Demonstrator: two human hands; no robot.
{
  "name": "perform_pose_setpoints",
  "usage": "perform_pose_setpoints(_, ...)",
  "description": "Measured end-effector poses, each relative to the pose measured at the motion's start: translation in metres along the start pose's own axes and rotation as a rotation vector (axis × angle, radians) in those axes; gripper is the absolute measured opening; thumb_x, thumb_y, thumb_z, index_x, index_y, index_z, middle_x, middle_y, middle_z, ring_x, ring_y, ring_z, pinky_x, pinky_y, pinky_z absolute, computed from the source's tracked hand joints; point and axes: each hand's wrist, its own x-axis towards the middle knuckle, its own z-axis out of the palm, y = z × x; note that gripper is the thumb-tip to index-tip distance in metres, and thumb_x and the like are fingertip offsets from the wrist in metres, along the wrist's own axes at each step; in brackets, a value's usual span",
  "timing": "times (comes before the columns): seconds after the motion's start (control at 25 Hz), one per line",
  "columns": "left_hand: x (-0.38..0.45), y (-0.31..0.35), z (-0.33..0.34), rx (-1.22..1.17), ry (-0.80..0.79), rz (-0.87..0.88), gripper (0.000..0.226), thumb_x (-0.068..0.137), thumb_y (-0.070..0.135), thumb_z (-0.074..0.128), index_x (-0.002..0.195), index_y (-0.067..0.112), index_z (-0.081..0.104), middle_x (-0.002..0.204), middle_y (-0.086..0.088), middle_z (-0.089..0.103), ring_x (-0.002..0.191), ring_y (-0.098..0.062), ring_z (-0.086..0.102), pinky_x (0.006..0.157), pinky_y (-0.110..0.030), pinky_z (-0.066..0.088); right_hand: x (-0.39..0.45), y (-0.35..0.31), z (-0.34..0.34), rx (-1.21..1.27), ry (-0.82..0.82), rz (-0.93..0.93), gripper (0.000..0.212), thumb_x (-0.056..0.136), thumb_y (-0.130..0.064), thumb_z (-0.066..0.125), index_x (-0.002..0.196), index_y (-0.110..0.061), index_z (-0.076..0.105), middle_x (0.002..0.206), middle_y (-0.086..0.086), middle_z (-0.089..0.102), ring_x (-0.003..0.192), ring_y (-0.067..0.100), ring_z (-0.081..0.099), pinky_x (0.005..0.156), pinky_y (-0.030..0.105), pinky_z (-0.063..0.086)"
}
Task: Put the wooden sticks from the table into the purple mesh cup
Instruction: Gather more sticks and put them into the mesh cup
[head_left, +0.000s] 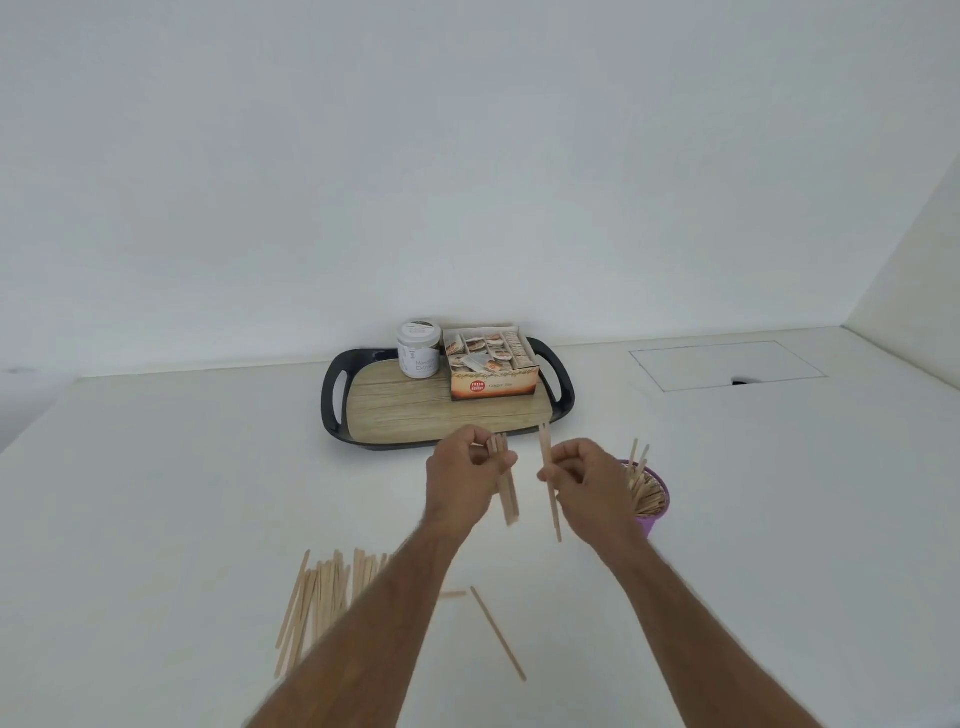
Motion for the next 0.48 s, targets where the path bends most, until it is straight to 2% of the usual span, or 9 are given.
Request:
perform_pose_setpoints(0.12,-0.001,0.012,0.027,-0.136,-0.035,0.043,0.022,0.084,0.004,0.079,0.084,0.025,0.074,0.078,-0.001,0.075,0.076,-0.016,0.071,0.072,-0.035,0.065,0.003,-0.004,-0.026,-0.093,0.154,-0.109,0.016,0.088,-0.009,0.065,0.096,-0.022,0.067,0.079,-0.013,0.073,0.074,0.003,0.068,0.067,0.017,0.049)
perform_pose_setpoints(0.2,0.0,0.02,0.044,-0.199,-0.066,0.061,0.027,0.085,0.001,0.077,0.086,0.028,0.074,0.079,0.0,0.074,0.076,-0.013,0.07,0.072,-0.034,0.064,0.007,-0.006,-0.044,-0.089,0.221,-0.135,0.019,0.087,-0.006,0.064,0.094,-0.023,0.069,0.079,-0.015,0.073,0.072,0.001,0.067,0.066,0.011,0.047)
perform_pose_setpoints(0.36,0.001,0.034,0.078,-0.254,-0.104,0.1,0.028,0.087,-0.003,0.074,0.086,0.025,0.074,0.079,0.001,0.073,0.076,-0.014,0.069,0.08,-0.043,0.064,0.011,-0.006,-0.073,-0.094,0.308,-0.129,0.02,0.087,-0.005,0.065,0.092,-0.024,0.068,0.079,-0.015,0.071,0.079,-0.001,0.068,0.076,0.019,0.05)
perform_pose_setpoints(0.48,0.0,0.038,0.099,-0.217,-0.133,0.141,0.024,0.086,-0.002,0.074,0.087,0.022,0.073,0.084,-0.004,0.074,0.082,-0.026,0.072,0.085,-0.049,0.063,0.011,0.002,-0.081,-0.126,0.325,-0.089,0.016,0.086,-0.005,0.066,0.092,-0.019,0.069,0.078,-0.011,0.071,0.068,-0.003,0.068,0.075,0.024,0.053)
